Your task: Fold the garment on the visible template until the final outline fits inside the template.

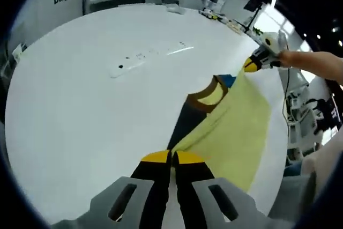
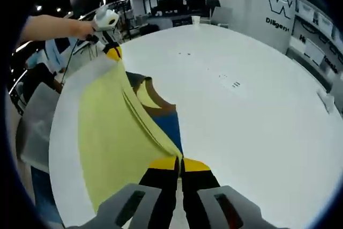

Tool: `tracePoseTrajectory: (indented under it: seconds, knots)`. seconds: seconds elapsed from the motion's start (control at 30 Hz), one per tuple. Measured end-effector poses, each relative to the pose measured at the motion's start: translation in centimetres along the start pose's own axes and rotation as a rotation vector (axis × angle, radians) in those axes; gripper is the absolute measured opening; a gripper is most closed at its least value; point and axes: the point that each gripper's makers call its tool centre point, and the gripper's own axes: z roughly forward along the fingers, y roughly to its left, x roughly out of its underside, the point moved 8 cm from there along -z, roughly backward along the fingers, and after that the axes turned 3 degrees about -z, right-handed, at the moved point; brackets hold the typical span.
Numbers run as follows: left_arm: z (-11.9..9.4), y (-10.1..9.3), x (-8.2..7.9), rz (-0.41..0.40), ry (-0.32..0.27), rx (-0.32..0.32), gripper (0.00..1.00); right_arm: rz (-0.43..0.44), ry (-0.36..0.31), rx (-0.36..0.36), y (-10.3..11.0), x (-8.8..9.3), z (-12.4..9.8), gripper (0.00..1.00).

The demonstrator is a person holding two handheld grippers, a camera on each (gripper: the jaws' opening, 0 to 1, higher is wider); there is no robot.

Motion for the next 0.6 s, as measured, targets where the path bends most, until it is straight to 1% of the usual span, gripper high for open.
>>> tracePoseTrajectory:
  seconds: [0.23, 0.3, 0.43, 0.47, 0.6]
  knots:
    - [0.2, 0.2, -0.3, -0.028, -0.021, -0.008, 0.01, 0.027, 0.006, 0.042, -0.5, 0.0, 0.4, 0.00]
    - [0.2, 0.3, -0.3, -0.041, -0.027, -0.014, 0.01, 0.030, 0.010, 0.067, -0.7, 0.0, 0.3, 0.00]
    - [0.1, 0.7, -0.5, -0.063, -0.049, -0.056, 0.00, 0.040, 0.009, 0.086, -1.0, 0.0, 0.2, 0.00]
    - [0.0, 0.9, -0.5, -0.056, -0.056, -0.069, 0.00, 0.044, 0.008, 0.084, -1.0, 0.1, 0.2, 0.00]
    - [-0.5, 1.0, -0.3, -0.062, -0.071, -0.080, 0.00, 0.051, 0.009, 0.086, -0.6, 0.5, -0.2, 0.03]
